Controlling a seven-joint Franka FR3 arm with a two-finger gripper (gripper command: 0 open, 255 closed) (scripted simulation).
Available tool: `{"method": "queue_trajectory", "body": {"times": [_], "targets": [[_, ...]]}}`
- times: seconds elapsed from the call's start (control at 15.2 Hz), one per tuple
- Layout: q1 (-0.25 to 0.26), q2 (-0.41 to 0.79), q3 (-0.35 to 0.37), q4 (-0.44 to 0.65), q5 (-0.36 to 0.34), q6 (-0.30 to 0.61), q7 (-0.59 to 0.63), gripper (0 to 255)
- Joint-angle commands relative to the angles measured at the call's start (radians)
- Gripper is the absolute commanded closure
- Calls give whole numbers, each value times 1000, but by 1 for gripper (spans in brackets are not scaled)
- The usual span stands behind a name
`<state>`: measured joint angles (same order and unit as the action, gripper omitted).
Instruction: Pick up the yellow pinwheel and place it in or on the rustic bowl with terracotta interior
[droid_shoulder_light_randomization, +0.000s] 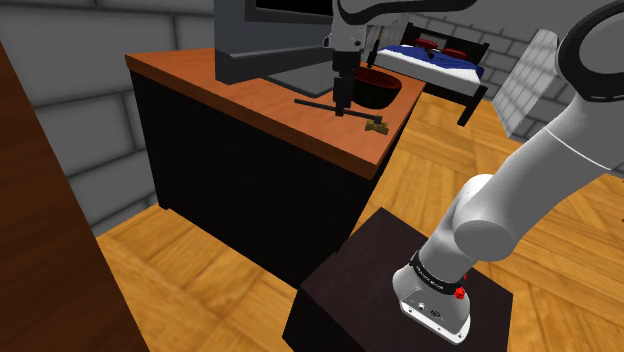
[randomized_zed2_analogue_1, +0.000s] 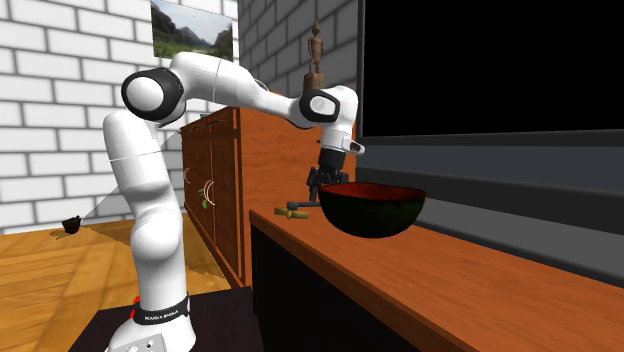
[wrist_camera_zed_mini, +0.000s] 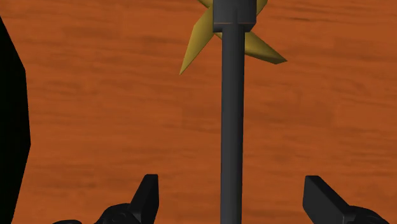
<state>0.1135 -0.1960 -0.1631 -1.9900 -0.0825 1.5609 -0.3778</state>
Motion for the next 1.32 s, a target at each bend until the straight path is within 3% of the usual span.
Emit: {"method": "queue_trajectory", "body": {"times": [0.0, 0.53, 0.59, 1.25], "targets": [[0, -6, 0, -32, -1, 27, 1, 0], [-1, -7, -1, -42, -2, 35, 2, 0], [-1, -7, -1, -42, -2, 35, 2, 255], [1, -8, -2, -29, -2, 21, 1, 255]]}}
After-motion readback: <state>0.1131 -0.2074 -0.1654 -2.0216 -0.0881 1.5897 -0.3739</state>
